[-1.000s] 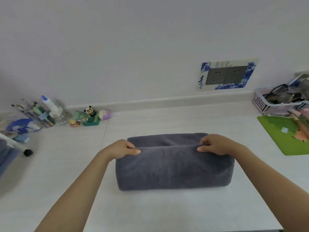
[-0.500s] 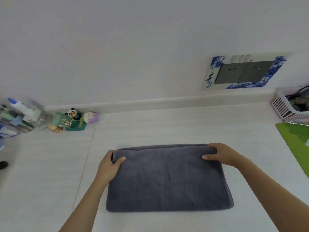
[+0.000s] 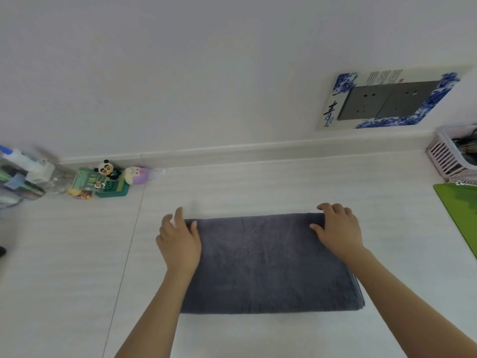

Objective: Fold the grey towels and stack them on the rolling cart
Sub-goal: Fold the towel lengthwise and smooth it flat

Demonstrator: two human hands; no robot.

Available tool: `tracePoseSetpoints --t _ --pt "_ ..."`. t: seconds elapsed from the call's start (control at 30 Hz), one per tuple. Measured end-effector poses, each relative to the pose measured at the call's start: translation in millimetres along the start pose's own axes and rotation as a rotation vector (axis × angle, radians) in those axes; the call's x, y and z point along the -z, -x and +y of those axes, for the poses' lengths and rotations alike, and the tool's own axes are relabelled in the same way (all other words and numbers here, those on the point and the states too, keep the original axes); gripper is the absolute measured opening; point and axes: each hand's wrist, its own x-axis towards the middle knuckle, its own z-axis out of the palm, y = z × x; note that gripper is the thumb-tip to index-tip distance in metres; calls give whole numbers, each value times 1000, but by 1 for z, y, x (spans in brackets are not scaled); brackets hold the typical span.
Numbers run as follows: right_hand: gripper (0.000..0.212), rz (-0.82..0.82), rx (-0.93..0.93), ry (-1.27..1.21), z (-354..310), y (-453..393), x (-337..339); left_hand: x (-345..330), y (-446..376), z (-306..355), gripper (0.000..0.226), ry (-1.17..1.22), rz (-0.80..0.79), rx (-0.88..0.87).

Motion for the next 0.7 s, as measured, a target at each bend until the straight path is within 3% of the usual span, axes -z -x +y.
tracePoseSetpoints --t 0.07,0.1,0.17,0.23,0.33,0.47,0.57,0.7 --pt "37 198 110 69 -15 13 -9 -3 18 18 46 -11 103 -279" --pt "38 266 170 66 -25 19 -15 -7 29 30 49 -4 66 -432" --pt "45 248 284 38 -45 34 -32 -19 54 53 54 -30 -98 -648" --pt "49 139 346 58 -56 44 -49 -32 66 63 57 -107 -229 -709" --pt "55 44 317 83 -48 46 -61 -43 57 45 59 -182 -254 -617" --pt "61 71 159 51 -27 43 -57 -30 42 -6 61 -179 -236 -334" --pt "67 65 105 33 -25 43 -54 -16 39 -24 64 -164 -311 -178" --pt "75 41 84 -49 -34 42 -49 4 41 -22 68 60 -346 66"
